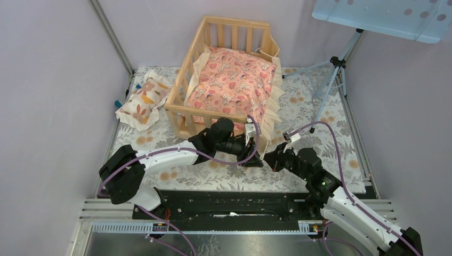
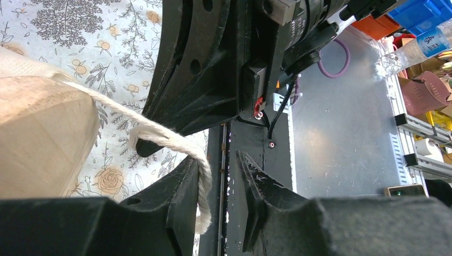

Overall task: Set up the pet bed
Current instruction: Tie the ropes to the bed frame.

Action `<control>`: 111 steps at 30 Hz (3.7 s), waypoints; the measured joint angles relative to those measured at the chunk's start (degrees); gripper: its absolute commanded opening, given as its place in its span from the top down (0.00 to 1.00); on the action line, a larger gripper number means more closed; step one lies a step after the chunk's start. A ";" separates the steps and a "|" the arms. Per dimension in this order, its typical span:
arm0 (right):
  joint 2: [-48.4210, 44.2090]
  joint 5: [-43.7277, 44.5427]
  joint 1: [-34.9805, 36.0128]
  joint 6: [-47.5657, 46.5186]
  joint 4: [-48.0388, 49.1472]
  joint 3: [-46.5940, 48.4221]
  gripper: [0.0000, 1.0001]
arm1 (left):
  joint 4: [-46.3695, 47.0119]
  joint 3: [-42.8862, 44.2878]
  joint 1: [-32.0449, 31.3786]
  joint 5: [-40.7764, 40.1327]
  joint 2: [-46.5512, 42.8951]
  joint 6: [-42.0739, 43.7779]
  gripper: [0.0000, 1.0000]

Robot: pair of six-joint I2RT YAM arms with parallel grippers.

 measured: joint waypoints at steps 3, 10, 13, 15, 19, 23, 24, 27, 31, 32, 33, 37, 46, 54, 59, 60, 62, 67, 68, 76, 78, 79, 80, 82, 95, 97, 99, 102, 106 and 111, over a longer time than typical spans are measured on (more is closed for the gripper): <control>-0.22 0.15 0.00 0.37 -0.46 0.42 1.00 | -0.94 0.37 0.00 -0.42 0.00 0.35 0.70; -1.62 0.13 0.00 0.98 -2.19 0.48 1.00 | -2.12 0.72 -0.02 -2.84 0.00 2.19 0.69; -2.01 0.11 0.00 1.11 -2.75 0.68 1.00 | -2.16 0.72 -0.07 -3.93 -0.02 2.73 0.70; -2.34 0.13 0.00 1.22 -2.78 0.72 1.00 | -2.14 0.72 -0.09 -4.59 -0.02 2.97 0.72; -2.91 0.13 0.00 1.46 -2.78 0.74 1.00 | -2.32 0.72 -0.61 -7.65 -0.02 4.13 0.69; -3.17 0.15 0.00 1.86 -2.75 0.74 1.00 | -2.75 0.72 -2.12 -14.34 0.00 5.60 0.63; -3.17 0.15 0.00 1.92 -2.73 0.74 1.00 | -2.80 0.72 -2.54 -16.11 0.00 5.84 0.62; -3.17 0.13 0.00 2.14 -2.71 0.74 1.00 | -3.78 1.14 -4.26 -21.68 0.00 5.05 0.61; -3.13 0.13 0.00 2.34 -2.60 0.74 1.00 | -4.63 1.46 -5.62 -26.93 -0.02 4.22 0.61; -3.13 0.13 0.00 2.36 -2.60 0.74 1.00 | -4.92 1.55 -5.86 -27.93 -0.04 4.20 0.61; -3.13 0.15 0.00 2.40 -2.60 0.74 1.00 | -5.40 1.70 -6.12 -29.05 -0.11 4.28 0.60; -3.26 0.17 0.00 2.78 -2.58 0.74 1.00 | -7.02 1.88 -7.10 -32.98 -0.87 4.74 0.59; -3.26 0.83 0.00 3.30 -2.60 0.74 1.00 | -10.29 1.75 -7.41 -44.09 -6.97 2.34 0.57; -3.06 1.60 0.00 3.80 -2.67 0.74 1.00 | -5.25 -6.08 -9.25 -51.60 -15.06 0.09 0.55; -2.91 2.80 0.00 4.11 -3.58 0.76 1.00 | 3.93 -15.06 -14.23 -56.06 -18.84 -1.29 0.46; -2.97 3.21 0.00 4.33 -4.15 0.76 1.00 | 7.52 -17.90 -15.47 -57.37 -18.43 -1.53 0.45; -3.23 4.04 0.00 4.72 -5.07 0.76 1.00 | 11.28 -20.83 -18.29 -58.77 -17.53 -1.46 0.41; -4.20 5.46 0.00 6.34 -5.81 0.74 1.00 | 26.10 -27.23 -23.17 -64.19 -9.60 -0.98 0.34; -4.24 5.70 -0.02 6.73 -5.84 0.74 1.00 | 29.75 -27.76 -23.74 -65.44 -6.95 -0.79 0.32; -4.28 5.79 -0.02 8.35 -6.03 0.74 1.00 | 55.95 -27.87 -25.51 -73.00 12.09 3.13 0.18; -4.42 5.81 -0.02 8.52 -6.03 0.74 1.00 | 60.85 -27.67 -25.64 -74.73 16.15 3.80 0.19; -4.55 5.79 -0.02 8.61 -6.03 0.74 1.00 | 62.82 -27.47 -25.68 -75.58 18.03 4.13 0.21; -4.66 5.79 -0.02 8.70 -6.03 0.74 1.00 | 64.04 -27.28 -25.68 -76.22 19.28 4.31 0.23; -4.79 5.79 -0.02 8.83 -6.01 0.74 1.00 | 66.51 -26.60 -25.68 -77.81 21.86 4.63 0.26; -4.83 5.77 -0.04 9.51 -5.35 0.74 1.00 | 70.23 -19.58 -25.22 -79.56 30.95 4.70 0.38; -4.83 5.77 -0.04 9.64 -5.33 0.74 1.00 | 70.18 -18.95 -24.65 -79.41 32.28 4.33 0.42; -4.83 5.75 -0.04 9.66 -5.38 0.74 1.00 | 70.20 -18.56 -23.96 -79.34 33.03 3.85 0.45; -4.96 5.75 -0.04 9.68 -5.49 0.74 1.00 | 70.23 -17.99 -22.53 -79.32 33.64 2.84 0.48; -5.79 5.77 -0.04 9.86 -5.68 0.74 1.00 | 70.27 -17.03 -20.87 -78.95 34.12 1.79 0.67; -6.78 6.10 -0.04 10.34 -6.47 0.57 1.00 | 70.47 -16.57 -20.44 -76.83 34.34 1.20 0.98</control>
